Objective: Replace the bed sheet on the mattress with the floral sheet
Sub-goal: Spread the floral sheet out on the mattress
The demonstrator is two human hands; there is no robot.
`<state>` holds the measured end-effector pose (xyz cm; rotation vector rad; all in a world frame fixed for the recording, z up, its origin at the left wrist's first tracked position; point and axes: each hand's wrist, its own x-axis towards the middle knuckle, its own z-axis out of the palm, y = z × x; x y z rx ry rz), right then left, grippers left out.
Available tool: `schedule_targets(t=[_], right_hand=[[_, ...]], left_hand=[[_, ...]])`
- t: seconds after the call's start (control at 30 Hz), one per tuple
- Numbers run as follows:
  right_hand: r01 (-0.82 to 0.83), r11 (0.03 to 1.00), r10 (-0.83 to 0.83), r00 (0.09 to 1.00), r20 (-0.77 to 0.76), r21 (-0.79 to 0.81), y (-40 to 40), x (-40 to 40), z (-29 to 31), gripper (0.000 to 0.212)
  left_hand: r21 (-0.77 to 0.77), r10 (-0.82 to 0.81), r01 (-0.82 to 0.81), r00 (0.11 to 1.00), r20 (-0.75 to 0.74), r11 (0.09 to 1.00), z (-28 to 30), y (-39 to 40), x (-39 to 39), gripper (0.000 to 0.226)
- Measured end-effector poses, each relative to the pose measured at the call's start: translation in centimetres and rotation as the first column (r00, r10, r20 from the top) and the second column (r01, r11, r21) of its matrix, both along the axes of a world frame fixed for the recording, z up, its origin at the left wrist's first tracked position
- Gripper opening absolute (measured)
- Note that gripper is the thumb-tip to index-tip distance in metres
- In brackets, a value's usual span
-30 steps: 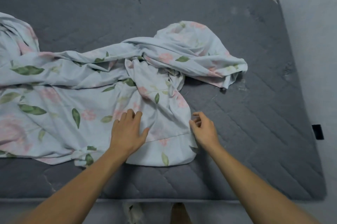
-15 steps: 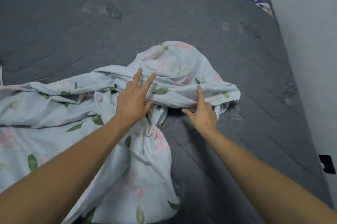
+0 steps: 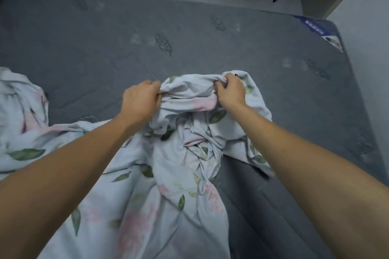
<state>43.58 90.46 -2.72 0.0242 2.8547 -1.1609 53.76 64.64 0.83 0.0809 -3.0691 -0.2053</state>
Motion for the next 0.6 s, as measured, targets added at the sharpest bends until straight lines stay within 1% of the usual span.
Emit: schedule_targets(t=[0.03,0.07,0.1,0.17,0.2,0.23,0.27,0.3,0.33,0.4,0.43,0.47,0.5,0.53,0.57,0.6], right_hand=[[-0.046,0.998,0.045,0.999,-0.029,-0.035,-2.1,-1.2,1.3,0.006],[-0.101,0.991,0.097,0.994,-0.050,-0.088,-4.1,-2.0,2.7,0.012],[-0.175,0.975,0.165,0.983,-0.077,-0.134,-5.6,-2.4,3.7,0.030],[-0.320,0.935,0.308,0.946,-0.097,-0.155,-7.9,-2.0,4.8,0.067],[-0.373,0.917,0.364,0.928,-0.082,-0.144,-8.4,-1.4,4.5,0.077],[-0.410,0.903,0.405,0.912,-0.062,-0.126,-8.5,-0.5,3.7,0.080],[-0.432,0.897,0.430,0.902,-0.046,-0.097,-8.1,0.7,2.4,0.077],[-0.440,0.896,0.439,0.898,-0.033,-0.064,-7.2,2.3,0.8,0.069],[-0.435,0.901,0.434,0.900,-0.026,-0.008,-6.0,4.3,-0.7,0.055],[-0.365,0.915,0.379,0.924,-0.049,0.173,-3.1,8.9,-3.9,0.023],[-0.304,0.920,0.326,0.944,-0.053,0.248,-1.6,11.4,-5.4,0.018],[-0.227,0.929,0.244,0.969,-0.024,0.294,0.0,14.0,-6.8,0.022],[-0.146,0.945,0.140,0.989,0.042,0.292,1.5,16.5,-8.1,0.027],[-0.061,0.963,0.024,0.989,0.144,0.262,2.6,18.8,-9.2,0.034],[0.021,0.977,-0.079,0.961,0.267,0.212,3.6,20.8,-10.3,0.043],[0.109,0.983,-0.161,0.898,0.410,0.149,4.1,22.5,-11.2,0.051]], left_hand=[[-0.029,0.035,-0.035,0.999,-0.010,0.999,0.8,-2.1,-0.4,0.016],[-0.061,0.081,-0.082,0.997,-0.015,0.995,1.6,-4.3,-0.7,0.018],[-0.091,0.132,-0.134,0.991,-0.021,0.987,2.1,-6.5,-0.8,0.018],[-0.125,0.245,-0.246,0.969,-0.021,0.961,2.4,-10.2,-0.7,0.018],[-0.125,0.292,-0.291,0.956,-0.010,0.948,2.2,-11.3,-0.5,0.017],[-0.124,0.323,-0.319,0.946,0.012,0.940,1.8,-11.8,-0.2,0.018],[-0.124,0.335,-0.328,0.941,0.044,0.937,1.2,-11.7,0.2,0.021],[-0.114,0.325,-0.316,0.943,0.071,0.942,0.5,-11.1,0.7,0.026],[-0.088,0.293,-0.286,0.953,0.081,0.954,-0.3,-10.1,1.4,0.032],[0.003,0.189,-0.190,0.977,0.095,0.982,-2.1,-6.8,3.2,0.035],[0.046,0.131,-0.138,0.983,0.128,0.989,-3.1,-4.7,4.3,0.034],[0.076,0.071,-0.086,0.981,0.183,0.993,-4.2,-2.4,5.5,0.036],[0.091,0.010,-0.034,0.967,0.254,0.995,-5.3,-0.1,6.7,0.041],[0.093,-0.052,0.022,0.941,0.334,0.995,-6.5,2.1,8.0,0.047],[0.093,-0.109,0.077,0.904,0.414,0.993,-7.6,4.2,9.3,0.055],[0.097,-0.152,0.119,0.859,0.489,0.988,-8.6,5.9,10.7,0.064]])
